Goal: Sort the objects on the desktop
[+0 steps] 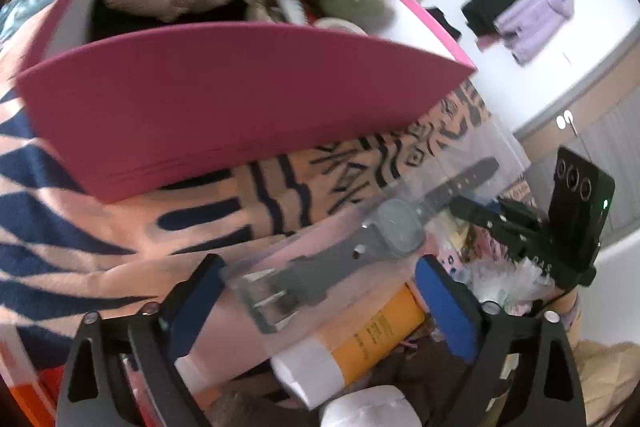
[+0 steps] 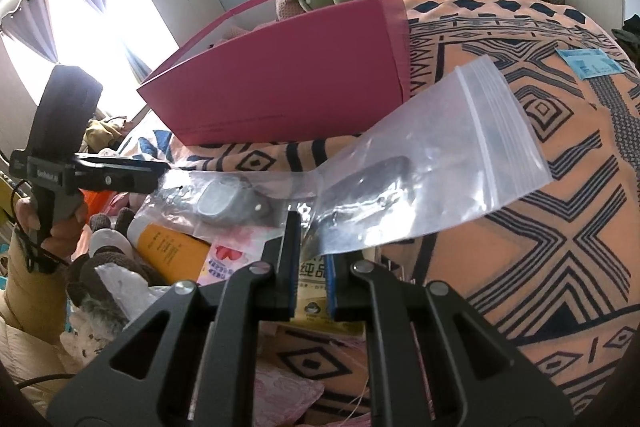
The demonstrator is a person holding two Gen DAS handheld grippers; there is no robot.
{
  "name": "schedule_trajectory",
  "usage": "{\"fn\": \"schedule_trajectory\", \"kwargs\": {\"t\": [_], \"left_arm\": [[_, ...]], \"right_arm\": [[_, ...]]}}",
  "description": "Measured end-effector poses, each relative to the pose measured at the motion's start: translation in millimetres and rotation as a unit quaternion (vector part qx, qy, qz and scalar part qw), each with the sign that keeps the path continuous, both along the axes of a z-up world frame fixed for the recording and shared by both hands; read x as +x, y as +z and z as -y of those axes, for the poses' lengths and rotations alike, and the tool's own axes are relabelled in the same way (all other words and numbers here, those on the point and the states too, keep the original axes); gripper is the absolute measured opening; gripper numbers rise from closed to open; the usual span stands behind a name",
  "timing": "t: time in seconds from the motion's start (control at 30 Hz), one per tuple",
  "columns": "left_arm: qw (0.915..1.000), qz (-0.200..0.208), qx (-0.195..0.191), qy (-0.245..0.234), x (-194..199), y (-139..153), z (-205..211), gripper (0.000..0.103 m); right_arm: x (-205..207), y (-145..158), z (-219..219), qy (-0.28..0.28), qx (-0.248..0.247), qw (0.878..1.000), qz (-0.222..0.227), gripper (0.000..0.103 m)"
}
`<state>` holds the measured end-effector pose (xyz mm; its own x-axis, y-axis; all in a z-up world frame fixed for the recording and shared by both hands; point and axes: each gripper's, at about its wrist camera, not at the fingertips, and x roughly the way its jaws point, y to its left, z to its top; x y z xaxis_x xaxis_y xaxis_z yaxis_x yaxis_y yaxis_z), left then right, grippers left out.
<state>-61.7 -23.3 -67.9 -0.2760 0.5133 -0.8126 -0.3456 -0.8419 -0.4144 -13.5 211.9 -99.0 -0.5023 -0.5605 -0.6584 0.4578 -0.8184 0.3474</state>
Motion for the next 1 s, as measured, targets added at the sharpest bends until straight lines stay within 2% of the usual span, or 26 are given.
{"fn": "schedule_trajectory", "kwargs": {"t": [0.1, 0.17, 0.23, 0.3, 0.57, 1.0], "left_arm": [[0.9999, 0.005, 0.005, 0.008, -2, -1, 0, 0.098], [0.9992, 0.003, 0.026, 0.031, 2, 2, 6, 0.092], [0.9976, -0.001, 0.036, 0.06, 8, 5, 12, 0.076], [0.9959, -0.005, 0.045, 0.078, 13, 6, 16, 0.069], [0.9873, -0.005, 0.096, 0.126, 17, 14, 34, 0.068], [0.9814, -0.038, 0.104, 0.157, 21, 41, 38, 0.068]], "right_arm": [[0, 0, 0, -0.001, -0.001, 1.0, 0.0, 0.012], [0, 0, -2, -0.002, -0.005, 1.0, 0.001, 0.012], [-1, 1, -4, -0.008, -0.007, 1.0, 0.001, 0.012], [0, 2, -6, -0.011, -0.011, 1.0, -0.001, 0.012], [4, 15, -4, -0.006, -0.019, 1.0, -0.014, 0.012], [12, 45, 8, 0.0, -0.022, 0.999, -0.044, 0.012]]}}
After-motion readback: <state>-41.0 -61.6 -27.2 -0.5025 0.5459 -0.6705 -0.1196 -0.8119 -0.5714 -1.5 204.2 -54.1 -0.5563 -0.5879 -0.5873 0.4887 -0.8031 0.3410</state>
